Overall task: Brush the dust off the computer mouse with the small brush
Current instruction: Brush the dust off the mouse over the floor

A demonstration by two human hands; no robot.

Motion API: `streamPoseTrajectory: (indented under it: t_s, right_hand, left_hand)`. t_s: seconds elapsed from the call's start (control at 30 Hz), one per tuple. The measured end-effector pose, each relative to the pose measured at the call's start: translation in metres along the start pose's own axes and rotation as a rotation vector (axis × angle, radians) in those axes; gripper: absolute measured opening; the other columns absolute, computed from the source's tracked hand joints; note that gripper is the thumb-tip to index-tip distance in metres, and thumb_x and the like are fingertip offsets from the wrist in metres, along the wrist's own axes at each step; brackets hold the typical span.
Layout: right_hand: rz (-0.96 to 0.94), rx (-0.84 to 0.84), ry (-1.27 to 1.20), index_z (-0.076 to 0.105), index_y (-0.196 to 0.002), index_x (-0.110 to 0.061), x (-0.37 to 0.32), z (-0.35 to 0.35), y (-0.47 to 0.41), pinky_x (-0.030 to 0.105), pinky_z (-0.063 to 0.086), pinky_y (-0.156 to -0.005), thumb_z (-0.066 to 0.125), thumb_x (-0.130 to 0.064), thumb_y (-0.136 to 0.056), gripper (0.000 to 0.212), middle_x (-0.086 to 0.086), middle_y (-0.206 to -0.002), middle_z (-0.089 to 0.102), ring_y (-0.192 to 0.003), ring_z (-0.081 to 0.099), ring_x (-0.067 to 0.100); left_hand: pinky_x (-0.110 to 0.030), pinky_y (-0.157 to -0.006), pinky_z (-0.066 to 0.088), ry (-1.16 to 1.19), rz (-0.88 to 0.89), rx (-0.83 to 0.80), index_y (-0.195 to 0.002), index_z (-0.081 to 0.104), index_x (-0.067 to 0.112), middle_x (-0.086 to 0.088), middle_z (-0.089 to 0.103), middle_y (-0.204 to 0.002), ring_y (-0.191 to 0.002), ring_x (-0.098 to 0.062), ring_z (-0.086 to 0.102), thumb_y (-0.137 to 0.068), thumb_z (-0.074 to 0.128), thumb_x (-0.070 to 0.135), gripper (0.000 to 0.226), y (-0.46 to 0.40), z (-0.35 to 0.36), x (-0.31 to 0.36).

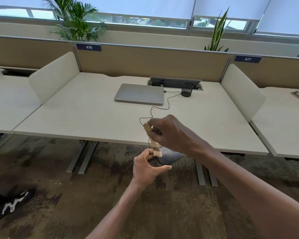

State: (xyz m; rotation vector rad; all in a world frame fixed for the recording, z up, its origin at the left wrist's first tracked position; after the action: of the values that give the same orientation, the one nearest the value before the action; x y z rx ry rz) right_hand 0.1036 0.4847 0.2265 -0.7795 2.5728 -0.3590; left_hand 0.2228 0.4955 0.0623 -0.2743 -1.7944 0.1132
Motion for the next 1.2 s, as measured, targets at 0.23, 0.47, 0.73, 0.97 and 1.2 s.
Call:
streamPoseTrajectory:
  t_s: [0.23,0.47,0.73,0.97,1.2]
  right_hand:
    - [0.043,0.069,-0.041,0.067,-0.092,0.001,0.002,-0.002,0.0,0.036,0.053,-0.053,0.064,-0.008,-0.094,0.01,0.008,-0.067,0.068,-0.054,0.064,0.021]
    - [0.09,0.155,-0.053,0.066,-0.095,0.004,0.013,-0.008,0.002,0.046,0.057,-0.065,0.063,-0.009,-0.096,0.014,0.016,-0.078,0.074,-0.067,0.07,0.03]
    - [0.098,0.043,-0.169,0.069,-0.098,0.0,0.021,-0.012,0.011,0.04,0.061,-0.068,0.069,-0.002,-0.092,0.006,0.011,-0.082,0.074,-0.071,0.073,0.021]
    - [0.096,0.146,-0.177,0.066,-0.1,0.002,0.031,-0.016,0.013,0.039,0.062,-0.068,0.066,0.008,-0.09,0.011,0.01,-0.084,0.074,-0.072,0.073,0.018]
    - [0.126,0.058,-0.192,0.064,-0.096,0.001,0.041,-0.014,0.016,0.04,0.061,-0.068,0.057,0.015,-0.09,0.017,0.01,-0.083,0.071,-0.073,0.071,0.02]
  left_hand:
    - [-0.017,-0.079,0.06,0.022,-0.012,0.008,-0.101,0.073,0.013,0.003,0.078,-0.096,-0.09,-0.005,0.075,-0.057,0.101,0.022,0.054,0.001,0.0,0.0]
    - [-0.01,-0.08,0.057,0.056,-0.042,0.007,-0.113,0.069,0.025,0.017,0.074,-0.104,-0.097,0.007,0.072,-0.056,0.102,0.026,0.065,0.004,-0.003,0.001]
    - [-0.014,-0.084,0.058,0.045,-0.035,0.029,-0.118,0.071,0.011,0.005,0.076,-0.111,-0.102,0.004,0.072,-0.059,0.1,0.029,0.069,0.0,-0.005,-0.003]
    - [-0.019,-0.084,0.06,0.065,-0.054,0.018,-0.121,0.07,0.013,0.004,0.077,-0.112,-0.1,-0.002,0.074,-0.06,0.099,0.03,0.07,0.002,-0.003,-0.004]
    - [-0.022,-0.087,0.061,0.108,-0.073,-0.018,-0.122,0.069,0.017,0.007,0.075,-0.115,-0.105,-0.002,0.073,-0.061,0.099,0.029,0.069,0.002,-0.005,-0.007]
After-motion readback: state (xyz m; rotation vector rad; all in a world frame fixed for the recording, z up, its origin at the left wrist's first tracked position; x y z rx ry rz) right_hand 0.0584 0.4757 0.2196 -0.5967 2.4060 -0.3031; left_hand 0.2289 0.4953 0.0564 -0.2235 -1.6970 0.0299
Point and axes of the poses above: each hand's wrist, its own y-axis away from the middle knuckle, its own z-axis out of the palm, x = y × z, the point moved 1 cm from there along -y, towards the middle knuckle
